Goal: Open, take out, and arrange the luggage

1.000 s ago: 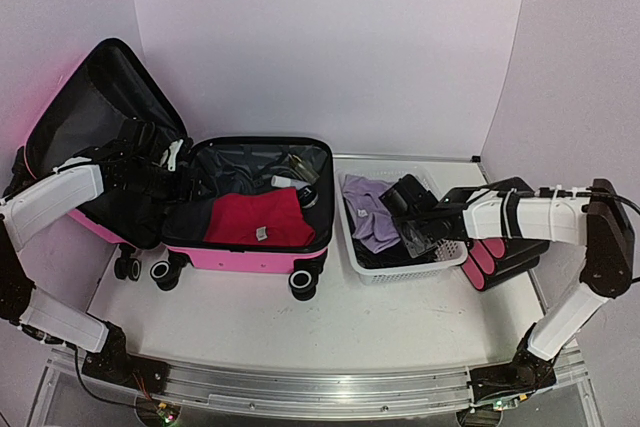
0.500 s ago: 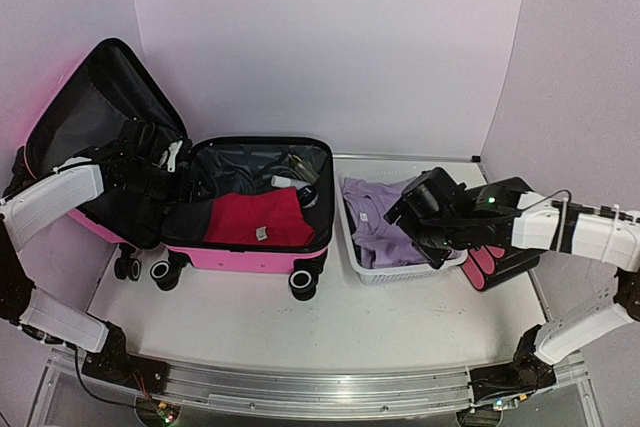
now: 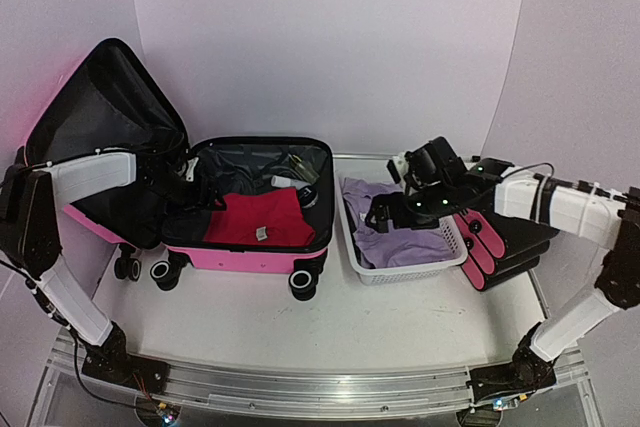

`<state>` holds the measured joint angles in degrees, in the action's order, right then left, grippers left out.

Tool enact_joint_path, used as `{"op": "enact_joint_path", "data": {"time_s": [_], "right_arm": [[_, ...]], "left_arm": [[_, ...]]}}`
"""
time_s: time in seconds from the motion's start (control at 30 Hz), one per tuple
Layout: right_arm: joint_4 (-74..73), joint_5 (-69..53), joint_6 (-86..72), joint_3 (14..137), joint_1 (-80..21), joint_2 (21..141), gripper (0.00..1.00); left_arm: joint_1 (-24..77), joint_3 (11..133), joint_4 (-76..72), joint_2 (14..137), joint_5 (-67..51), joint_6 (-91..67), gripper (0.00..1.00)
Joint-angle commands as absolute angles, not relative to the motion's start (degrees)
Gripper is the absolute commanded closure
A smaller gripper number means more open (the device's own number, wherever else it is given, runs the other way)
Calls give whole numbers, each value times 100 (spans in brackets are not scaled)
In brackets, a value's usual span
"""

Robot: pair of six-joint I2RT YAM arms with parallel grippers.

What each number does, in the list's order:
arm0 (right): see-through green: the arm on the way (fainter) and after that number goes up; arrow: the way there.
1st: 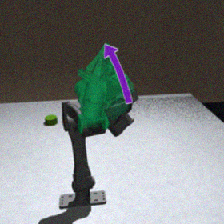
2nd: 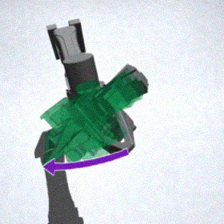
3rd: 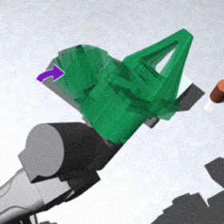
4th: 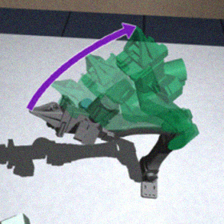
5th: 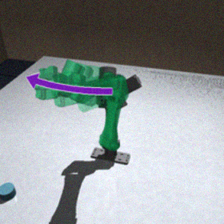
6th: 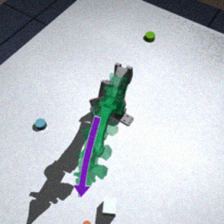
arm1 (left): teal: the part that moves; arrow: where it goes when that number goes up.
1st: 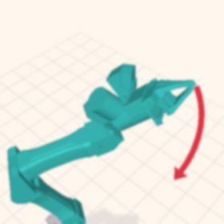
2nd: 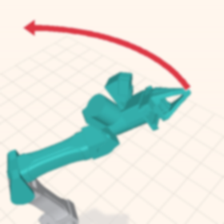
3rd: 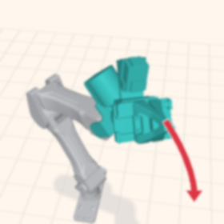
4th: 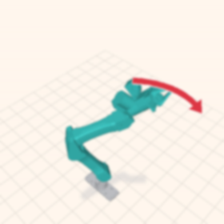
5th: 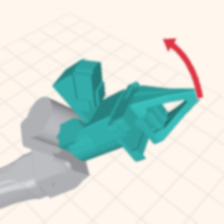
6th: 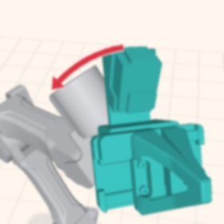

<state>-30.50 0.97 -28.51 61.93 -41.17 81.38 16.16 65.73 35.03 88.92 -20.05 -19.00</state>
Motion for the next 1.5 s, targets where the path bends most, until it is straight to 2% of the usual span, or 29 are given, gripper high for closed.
{"op": "enact_joint_path", "data": {"time_s": [0.0, 0.17, 0.3, 0.43, 0.57, 0.8, 1.1, 1.2, 1.47], "right_arm": [[-3018, -1056, -1454, 7113, -4036, 8881, 2], [-3078, -1509, -1959, 8115, -4031, 9698, 2], [-3440, -1949, -2469, 9879, -4051, 10974, 2], [-4911, -1886, -2088, 12147, -4178, 12468, 2], [-5169, -2019, -2078, 13163, -4300, 13214, 2], [-5255, -1825, -2150, 13881, -4465, 13871, 2], [-5376, -565, -3361, 14578, -4703, 14707, 2], [-5441, -283, -3775, 14908, -4715, 15041, 2], [-5405, 143, -3975, 15402, -4916, 15524, 2]], "left_arm": [[1849, 7354, 3923, 9340, -1658, -2283, 23], [2256, 8271, 5099, 9952, -1045, -2371, 26], [2272, 8767, 5482, 10187, -1019, -2493, 26], [2184, 9114, 5716, 10499, -1152, -2369, 26], [2173, 9409, 5842, 10764, -1293, -2186, 27], [2049, 9573, 6275, 10977, -986, -1949, 27], [1828, 9603, 6336, 11186, -848, -1847, 28], [1829, 9574, 6332, 11309, -761, -1846, 35], [1820, 9730, 6340, 11598, -413, -1846, 43]]}}
